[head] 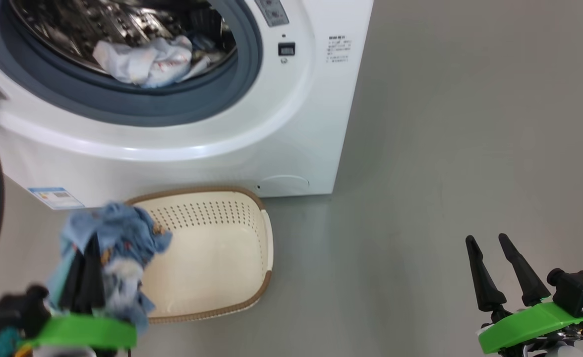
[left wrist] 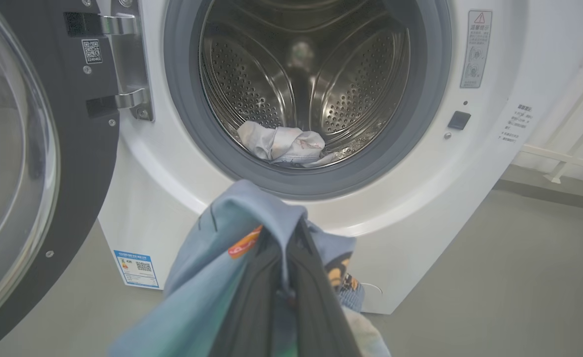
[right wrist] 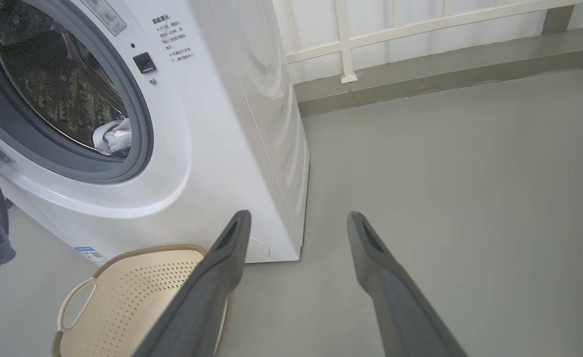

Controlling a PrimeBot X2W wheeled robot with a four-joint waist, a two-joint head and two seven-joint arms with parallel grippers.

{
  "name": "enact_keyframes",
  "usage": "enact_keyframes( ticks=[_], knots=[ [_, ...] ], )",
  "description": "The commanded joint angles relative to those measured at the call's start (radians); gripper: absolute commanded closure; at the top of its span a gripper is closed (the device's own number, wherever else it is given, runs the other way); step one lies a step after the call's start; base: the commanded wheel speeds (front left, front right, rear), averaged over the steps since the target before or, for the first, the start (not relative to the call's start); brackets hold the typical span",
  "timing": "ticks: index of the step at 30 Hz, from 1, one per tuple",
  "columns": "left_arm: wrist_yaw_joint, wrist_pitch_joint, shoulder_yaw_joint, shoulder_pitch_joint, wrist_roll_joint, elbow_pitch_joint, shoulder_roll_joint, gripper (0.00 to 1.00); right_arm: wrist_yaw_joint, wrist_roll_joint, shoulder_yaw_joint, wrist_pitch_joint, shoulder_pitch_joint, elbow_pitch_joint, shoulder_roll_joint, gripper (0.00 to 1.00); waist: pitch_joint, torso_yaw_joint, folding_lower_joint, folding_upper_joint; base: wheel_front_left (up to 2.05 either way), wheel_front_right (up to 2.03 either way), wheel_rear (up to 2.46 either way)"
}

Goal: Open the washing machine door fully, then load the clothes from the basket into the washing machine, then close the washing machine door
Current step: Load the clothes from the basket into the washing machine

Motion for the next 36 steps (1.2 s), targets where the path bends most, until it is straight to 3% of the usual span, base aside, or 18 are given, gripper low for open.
enact_keyframes(
  ticks=[1,11,23,36],
  knots=[
    [-0.003,-0.007,0.029,-0.068,-0.010,-0.025,0.024,1.00,0.003,-0.004,0.026,-0.005,-0.019,-0.027,-0.009,0.00,0.032,-0.011,0.0000,-0.0001,0.00,0.00,0.00],
    [-0.003,-0.007,0.015,-0.380,-0.039,0.045,0.092,1.00,0.003,-0.002,0.047,-0.005,-0.088,-0.037,0.017,0.00,0.151,-0.059,0.0000,-0.0001,0.00,0.00,0.00],
    [-0.003,-0.007,-0.031,-0.812,-0.019,0.428,0.187,1.00,0.003,0.004,0.087,-0.005,-0.178,-0.037,0.069,0.00,0.269,-0.147,0.0000,-0.0001,0.00,0.00,0.00],
    [-0.003,-0.007,-0.169,-1.106,-0.069,0.811,0.260,1.00,0.003,0.018,0.138,-0.005,-0.236,-0.040,0.115,0.00,0.339,-0.221,0.0000,-0.0001,0.00,0.00,0.00]
  ],
)
